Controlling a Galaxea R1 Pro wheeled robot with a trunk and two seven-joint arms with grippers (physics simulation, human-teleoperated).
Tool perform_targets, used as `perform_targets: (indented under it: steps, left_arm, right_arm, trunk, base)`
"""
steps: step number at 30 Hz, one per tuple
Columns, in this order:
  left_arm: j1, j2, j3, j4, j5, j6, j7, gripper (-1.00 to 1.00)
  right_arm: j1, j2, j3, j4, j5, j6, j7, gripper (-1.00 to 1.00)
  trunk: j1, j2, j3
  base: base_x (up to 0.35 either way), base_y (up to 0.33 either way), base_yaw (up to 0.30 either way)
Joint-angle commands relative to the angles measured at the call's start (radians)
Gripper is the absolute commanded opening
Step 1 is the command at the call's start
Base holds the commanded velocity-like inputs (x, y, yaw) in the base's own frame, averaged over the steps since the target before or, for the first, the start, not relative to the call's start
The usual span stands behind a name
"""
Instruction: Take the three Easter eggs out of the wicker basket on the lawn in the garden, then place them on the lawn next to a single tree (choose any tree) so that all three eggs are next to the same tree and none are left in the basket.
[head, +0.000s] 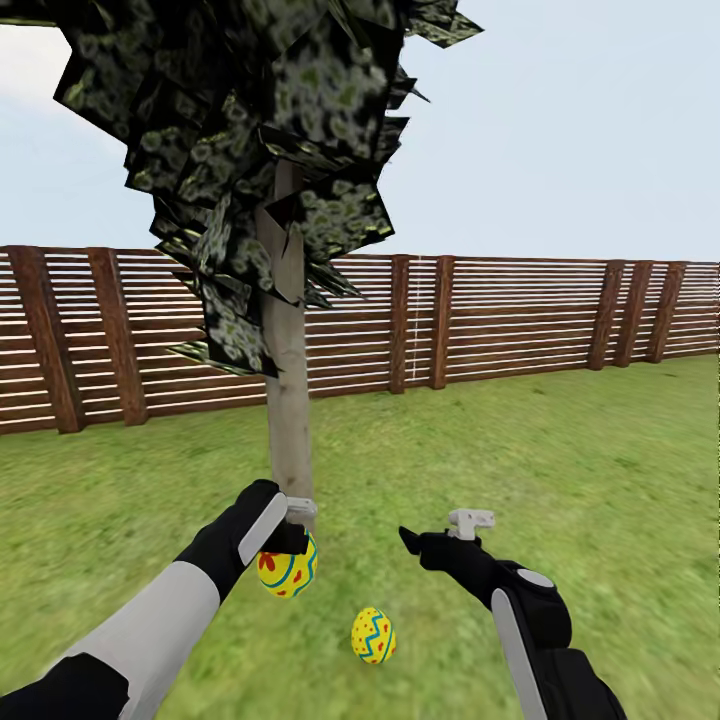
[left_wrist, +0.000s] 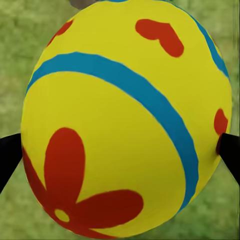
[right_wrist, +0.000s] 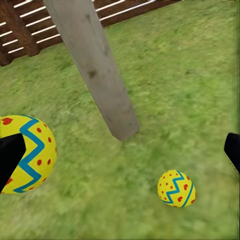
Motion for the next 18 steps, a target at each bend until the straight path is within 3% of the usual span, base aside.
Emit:
perform_targets:
  steps: [1, 6, 18]
  left_arm:
    - [-0.001, 0.000, -0.003, -0.001, 0.010, 0.002, 0.010, -1.00]
    - [-0.001, 0.000, -0.003, -0.001, 0.010, 0.002, 0.011, -1.00]
    - [-0.001, 0.001, -0.003, -0.001, 0.012, 0.002, 0.013, -1.00]
  right_arm:
    - [-0.001, 0.000, 0.000, -0.001, -0.009, 0.005, -0.003, 1.00]
    - [-0.001, 0.000, 0.002, -0.001, -0.009, 0.005, -0.003, 1.00]
    - [-0.001, -0.001, 0.002, -0.001, -0.010, 0.005, -0.002, 1.00]
  trunk:
    - [0.000, -0.001, -0.001]
    - [0.000, -0.001, 0.000]
    - [0.000, -0.001, 0.011]
  base:
    - [0.129, -0.294, -0.015]
    - [0.127, -0.295, 0.066]
    - [0.043, -0.290, 0.230]
